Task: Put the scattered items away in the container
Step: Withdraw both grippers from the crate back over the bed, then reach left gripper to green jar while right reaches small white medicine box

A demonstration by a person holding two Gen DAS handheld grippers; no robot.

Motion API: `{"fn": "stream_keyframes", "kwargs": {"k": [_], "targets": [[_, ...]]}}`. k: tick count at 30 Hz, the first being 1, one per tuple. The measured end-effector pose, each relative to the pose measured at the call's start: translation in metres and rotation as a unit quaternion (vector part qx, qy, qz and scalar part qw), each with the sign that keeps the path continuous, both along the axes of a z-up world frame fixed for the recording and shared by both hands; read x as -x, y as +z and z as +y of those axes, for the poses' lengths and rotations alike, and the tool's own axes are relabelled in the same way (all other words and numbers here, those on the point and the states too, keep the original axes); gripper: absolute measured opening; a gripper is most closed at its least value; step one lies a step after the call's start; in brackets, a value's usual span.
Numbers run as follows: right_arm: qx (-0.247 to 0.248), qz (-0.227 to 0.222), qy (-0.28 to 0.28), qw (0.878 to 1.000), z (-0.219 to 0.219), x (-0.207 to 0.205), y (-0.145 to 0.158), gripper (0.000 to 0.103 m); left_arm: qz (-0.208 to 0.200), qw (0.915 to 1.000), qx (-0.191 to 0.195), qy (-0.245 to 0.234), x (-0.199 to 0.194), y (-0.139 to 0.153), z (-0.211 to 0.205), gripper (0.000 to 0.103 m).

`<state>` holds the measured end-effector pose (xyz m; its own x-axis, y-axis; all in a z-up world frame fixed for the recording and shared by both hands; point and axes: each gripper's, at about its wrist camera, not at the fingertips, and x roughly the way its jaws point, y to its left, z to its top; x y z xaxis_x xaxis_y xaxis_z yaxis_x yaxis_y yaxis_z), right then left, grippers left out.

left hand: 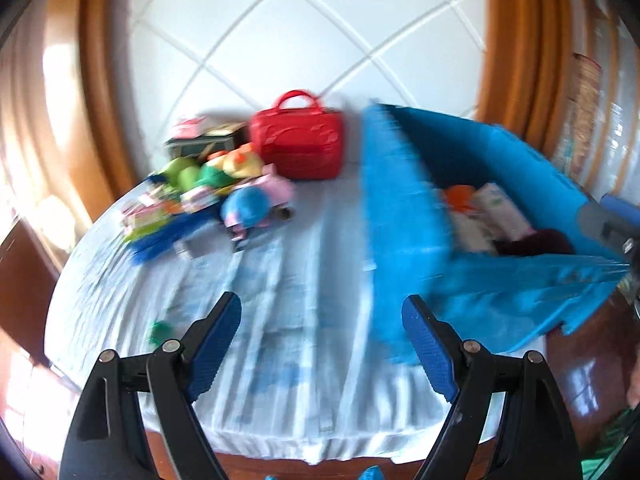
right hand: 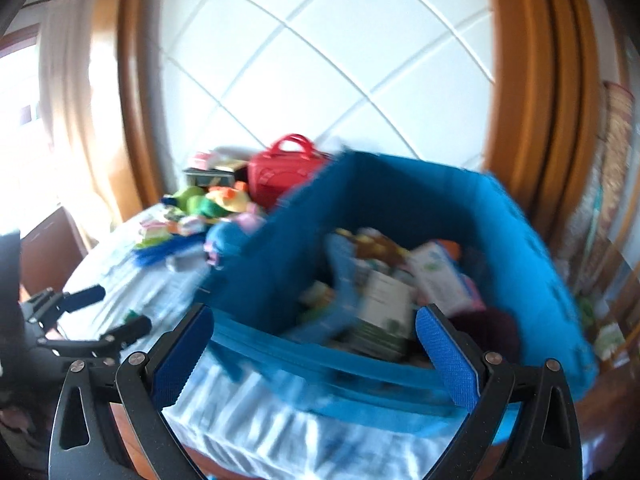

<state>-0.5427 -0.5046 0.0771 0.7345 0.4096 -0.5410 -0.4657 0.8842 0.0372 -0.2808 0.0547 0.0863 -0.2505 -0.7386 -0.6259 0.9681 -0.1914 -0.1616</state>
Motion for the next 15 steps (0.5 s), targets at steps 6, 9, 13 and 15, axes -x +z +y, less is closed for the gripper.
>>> {"fn": "stream_keyframes", "kwargs": {"k": [6, 9, 13, 15], "targets": [[-0.007, -0.002, 0.047, 0.999, 0.115, 0.013, 0.003, 0.103, -0.012, 0.9985, -0.039, 0.037, -0.118, -0.037, -0.01, 0.083], [-0.023, 0.005, 0.072, 0.997, 0.164, 0.017, -0.003, 0.103, -0.016, 0.9973, -0.056, 0.044, -0.156, -0.061, -0.02, 0.083], [-0.027, 0.043, 0.113, 0.992, 0.226, 0.012, -0.035, 0.103, -0.013, 0.9944, -0.09, 0.054, -0.191, -0.107, -0.04, 0.083], [-0.018, 0.07, 0.125, 0.989, 0.254, 0.003, -0.06, 0.103, -0.011, 0.9924, -0.105, 0.062, -0.203, -0.139, -0.055, 0.083]]}}
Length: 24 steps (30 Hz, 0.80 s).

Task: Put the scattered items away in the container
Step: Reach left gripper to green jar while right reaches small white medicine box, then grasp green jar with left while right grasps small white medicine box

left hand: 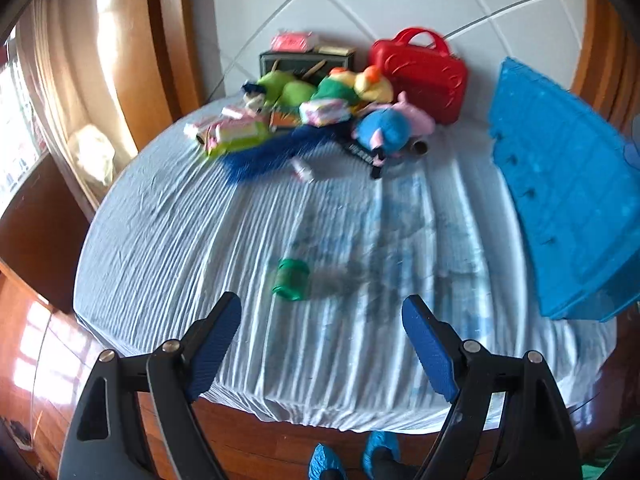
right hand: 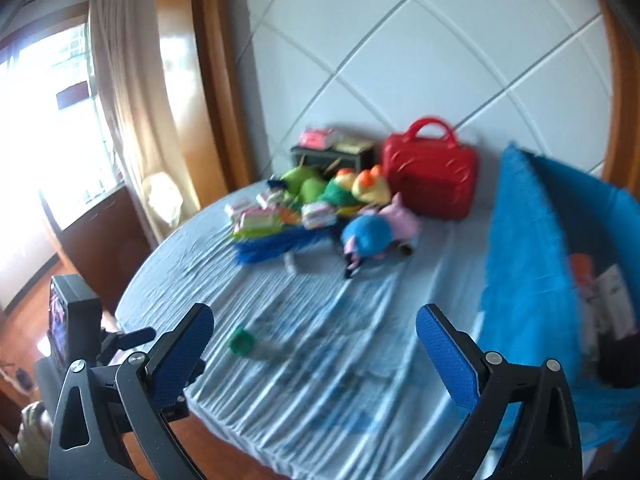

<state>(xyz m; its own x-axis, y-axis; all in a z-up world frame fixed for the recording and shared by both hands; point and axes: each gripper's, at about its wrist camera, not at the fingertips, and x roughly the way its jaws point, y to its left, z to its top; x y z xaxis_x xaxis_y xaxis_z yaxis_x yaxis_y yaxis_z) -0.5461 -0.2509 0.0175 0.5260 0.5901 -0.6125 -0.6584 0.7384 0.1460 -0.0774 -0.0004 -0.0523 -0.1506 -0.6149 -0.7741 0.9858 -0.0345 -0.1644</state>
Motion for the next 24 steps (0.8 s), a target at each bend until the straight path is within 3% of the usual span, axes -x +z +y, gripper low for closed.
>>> {"fn": "stream_keyframes", "kwargs": {"k": [5, 9, 11, 15, 20, 24], "targets": [[0.045, 0.079, 0.026, 0.995, 0.064, -0.039, -0.094, 0.103, -0.003, 0.9993, -0.034, 0.015, -0.006, -0.075, -0.043, 0.083], [0.058, 0.132, 0.033, 0.989, 0.085, -0.069, -0.159, 0.103, -0.006, 0.9985, -0.047, 0.025, -0.003, -0.115, -0.073, 0.083], [0.063, 0.148, 0.034, 0.986, 0.094, -0.08, -0.181, 0.103, -0.011, 0.9977, -0.059, 0.03, -0.001, -0.132, -0.089, 0.077], [0.07, 0.163, 0.056, 0.983, 0.11, -0.099, -0.206, 0.103, 0.001, 0.9948, -0.094, 0.038, 0.0, -0.159, -0.107, 0.043], [0.07, 0.163, 0.076, 0.981, 0.133, -0.121, -0.213, 0.103, 0.003, 0.9941, -0.078, 0.075, -0.009, -0.174, -0.131, 0.041], [0.083, 0.131, 0.098, 0.983, 0.165, -0.13, -0.216, 0.098, -0.007, 0.9942, -0.055, 0.092, -0.018, -0.188, -0.17, 0.041]]}}
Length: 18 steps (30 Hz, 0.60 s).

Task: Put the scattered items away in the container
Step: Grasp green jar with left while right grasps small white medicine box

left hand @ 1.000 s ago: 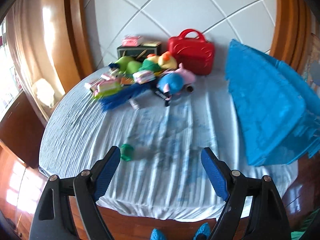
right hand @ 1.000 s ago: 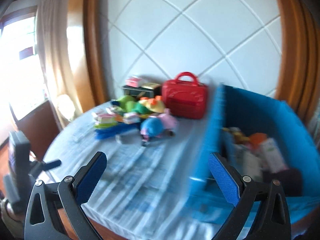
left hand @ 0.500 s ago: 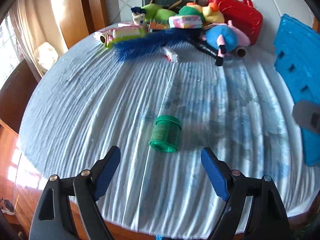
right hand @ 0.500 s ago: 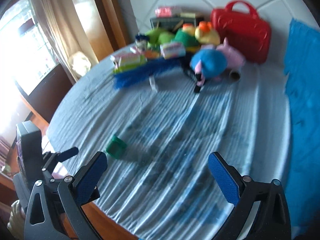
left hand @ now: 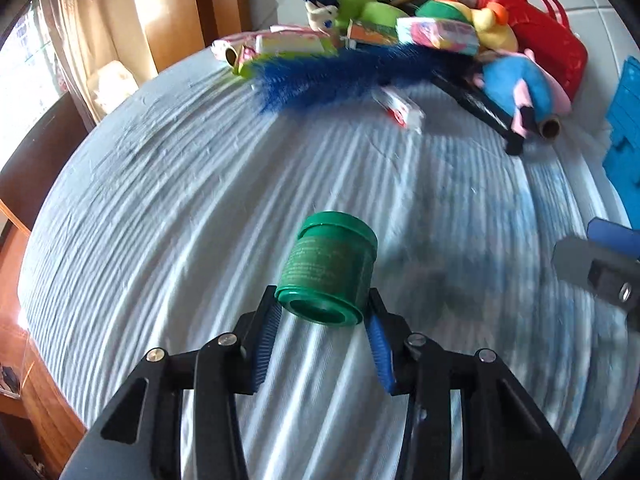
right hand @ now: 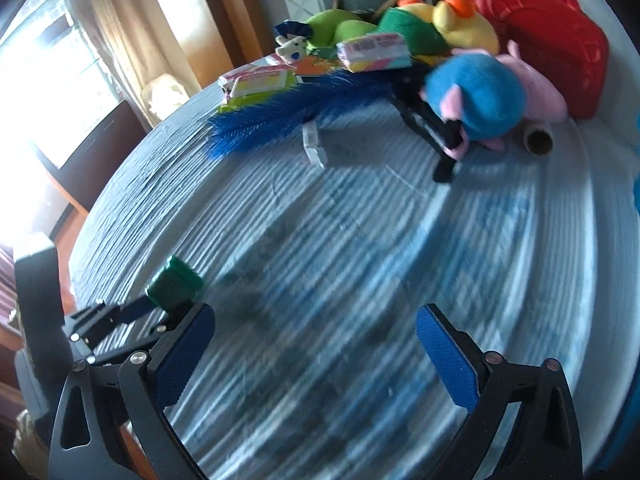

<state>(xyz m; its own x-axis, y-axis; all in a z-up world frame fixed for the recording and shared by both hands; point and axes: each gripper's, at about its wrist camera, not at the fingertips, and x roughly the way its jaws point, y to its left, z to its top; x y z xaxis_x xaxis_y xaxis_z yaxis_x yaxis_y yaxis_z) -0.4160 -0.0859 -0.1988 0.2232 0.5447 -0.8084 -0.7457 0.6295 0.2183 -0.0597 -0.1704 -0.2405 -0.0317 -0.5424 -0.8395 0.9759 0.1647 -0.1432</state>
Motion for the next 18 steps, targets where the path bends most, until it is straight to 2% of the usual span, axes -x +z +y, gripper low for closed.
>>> {"fn": "stream_keyframes", "kwargs": {"k": [5, 11, 13, 15, 18], "targets": [[-0.001, -0.008, -0.002, 1.0, 0.047, -0.03, -0.014, 0.083, -0.004, 0.9996, 0.026, 0.006, -0.01, -0.014, -0.062, 0.041], [-0.008, -0.033, -0.011, 0.999, 0.096, -0.068, -0.02, 0.081, -0.009, 0.9994, 0.034, 0.004, -0.023, -0.026, -0.131, 0.041], [-0.003, -0.037, -0.013, 0.999, 0.113, -0.081, -0.024, 0.076, -0.006, 0.9996, 0.027, 0.006, -0.028, -0.035, -0.151, 0.041], [0.001, -0.038, 0.037, 0.999, 0.126, -0.089, -0.029, 0.071, -0.003, 0.9997, 0.024, 0.006, -0.033, -0.042, -0.168, 0.041], [0.014, -0.04, 0.041, 0.998, 0.143, -0.098, -0.037, 0.065, -0.001, 0.9997, 0.023, 0.004, -0.04, -0.047, -0.178, 0.041]]}}
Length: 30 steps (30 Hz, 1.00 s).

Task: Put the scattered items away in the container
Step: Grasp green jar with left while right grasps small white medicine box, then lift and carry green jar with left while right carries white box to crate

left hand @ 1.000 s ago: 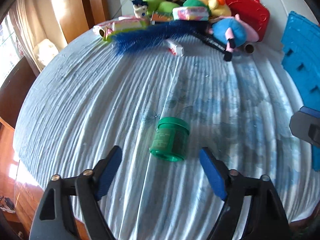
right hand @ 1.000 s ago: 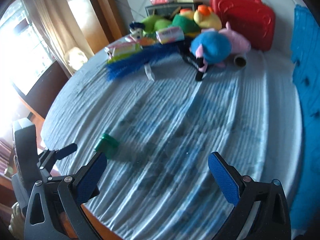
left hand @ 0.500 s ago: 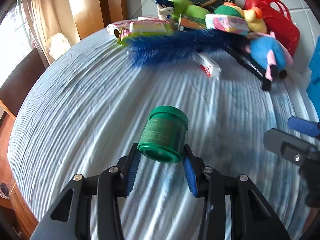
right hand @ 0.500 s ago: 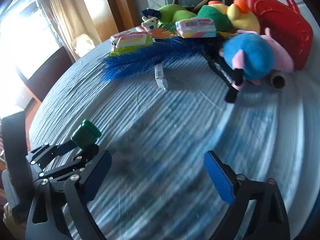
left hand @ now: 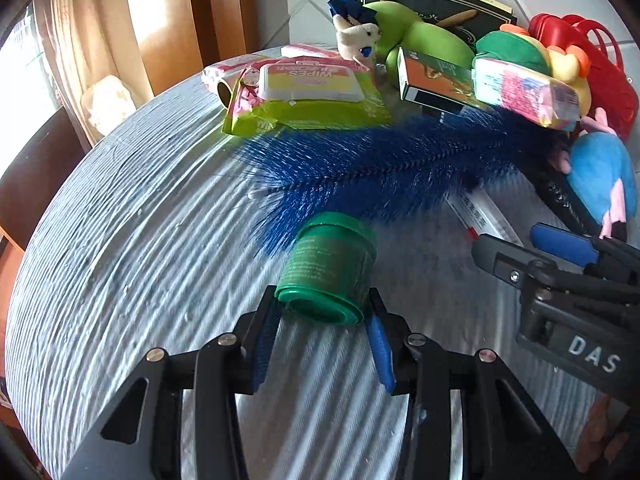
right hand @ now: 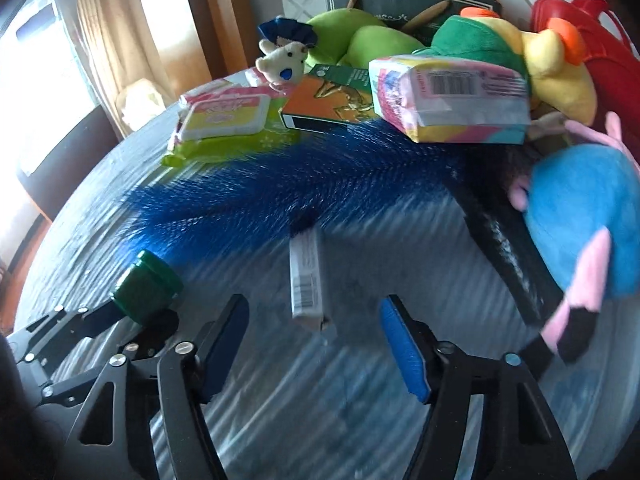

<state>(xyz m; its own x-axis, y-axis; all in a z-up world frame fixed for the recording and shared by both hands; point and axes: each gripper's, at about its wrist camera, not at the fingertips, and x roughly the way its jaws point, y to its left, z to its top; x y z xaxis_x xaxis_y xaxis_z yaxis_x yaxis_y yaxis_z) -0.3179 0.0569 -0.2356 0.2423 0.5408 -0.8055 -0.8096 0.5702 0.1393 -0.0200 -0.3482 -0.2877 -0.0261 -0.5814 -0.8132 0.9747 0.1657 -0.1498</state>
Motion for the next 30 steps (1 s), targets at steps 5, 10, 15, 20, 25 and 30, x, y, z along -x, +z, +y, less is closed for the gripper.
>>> {"fn": "stream_keyframes", "kwargs": {"k": [5, 10, 15, 20, 25, 30], "targets": [[0.009, -0.001, 0.018, 1.0, 0.018, -0.004, -0.01, 0.052, 0.003, 1.0, 0.002, -0.003, -0.006, -0.002, -0.015, 0.041], [0.019, -0.01, 0.016, 1.0, 0.013, 0.001, -0.007, 0.017, 0.004, 1.0, 0.001, -0.008, -0.004, -0.003, -0.02, 0.041], [0.007, -0.001, 0.025, 1.0, -0.013, 0.015, 0.005, 0.017, 0.0, 0.9999, 0.013, -0.008, 0.006, 0.026, 0.027, 0.041], [-0.018, -0.004, 0.034, 0.999, -0.048, 0.041, 0.032, 0.018, -0.006, 0.9994, 0.033, -0.01, 0.018, 0.056, 0.066, 0.04], [-0.049, -0.015, 0.04, 0.998, -0.082, 0.062, 0.07, 0.018, -0.017, 0.9981, 0.059, -0.006, 0.031, 0.096, 0.111, 0.038], [-0.071, -0.037, 0.041, 0.996, -0.115, 0.081, 0.111, 0.018, -0.021, 0.9958, 0.089, -0.006, 0.038, 0.141, 0.148, 0.038]]}}
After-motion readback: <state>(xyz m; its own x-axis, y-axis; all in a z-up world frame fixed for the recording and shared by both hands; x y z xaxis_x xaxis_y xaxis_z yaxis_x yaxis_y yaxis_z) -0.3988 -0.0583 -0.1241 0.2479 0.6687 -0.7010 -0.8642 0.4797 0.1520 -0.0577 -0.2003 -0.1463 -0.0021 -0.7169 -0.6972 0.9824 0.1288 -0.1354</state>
